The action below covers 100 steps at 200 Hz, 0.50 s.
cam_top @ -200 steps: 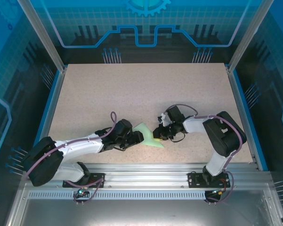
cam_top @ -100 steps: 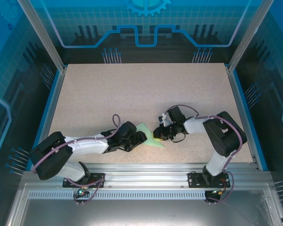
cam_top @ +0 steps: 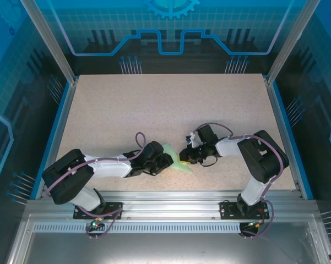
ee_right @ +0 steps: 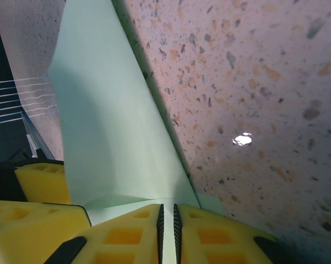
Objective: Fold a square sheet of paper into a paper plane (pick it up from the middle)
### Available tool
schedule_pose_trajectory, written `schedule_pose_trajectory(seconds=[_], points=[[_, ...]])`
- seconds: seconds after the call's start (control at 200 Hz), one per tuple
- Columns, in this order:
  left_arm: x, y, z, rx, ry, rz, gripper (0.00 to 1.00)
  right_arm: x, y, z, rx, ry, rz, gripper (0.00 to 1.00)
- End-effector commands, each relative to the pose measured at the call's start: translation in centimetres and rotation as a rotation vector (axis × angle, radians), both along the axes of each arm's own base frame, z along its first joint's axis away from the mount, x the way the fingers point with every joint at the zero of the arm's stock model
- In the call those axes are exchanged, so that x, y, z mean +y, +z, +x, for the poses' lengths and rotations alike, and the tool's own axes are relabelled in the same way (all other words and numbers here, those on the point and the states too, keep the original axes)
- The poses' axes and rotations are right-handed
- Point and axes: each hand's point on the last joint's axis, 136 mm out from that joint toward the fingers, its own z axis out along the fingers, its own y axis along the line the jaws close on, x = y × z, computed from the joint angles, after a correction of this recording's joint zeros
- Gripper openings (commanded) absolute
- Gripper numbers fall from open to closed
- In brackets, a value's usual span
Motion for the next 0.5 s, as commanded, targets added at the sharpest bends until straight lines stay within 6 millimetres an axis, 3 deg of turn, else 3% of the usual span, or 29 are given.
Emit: schedule_pose_trajectory(seconds=[0.0, 0.06, 0.205, 0.395, 0.495], points=[[-0.3, 0.7, 0.8, -0.045, -0.003, 0.018, 0.33, -1.3, -2.1, -0.3, 0.029, -0.039, -0.069, 0.16], [-0.2, 0.9, 0.9, -0.051, -0.001, 0.017, 0.26, -1.3, -2.0, -0.3, 0.026, -0.039, -0.067, 0.16], [-0.2, 1.3, 1.3, -0.056, -0.006, 0.020, 0.23, -1.2, -1.6, -0.1, 0.014, -0.037, -0.057, 0.18], [0.4, 1.3, 2.0, -0.033, -0.005, 0.033, 0.02, -1.0, -0.3, 0.3, -0.030, -0.032, -0.041, 0.22], [0.7, 1.5, 2.2, -0.029, -0.012, 0.039, 0.00, -0.7, 0.6, 0.6, -0.061, -0.026, -0.022, 0.24]])
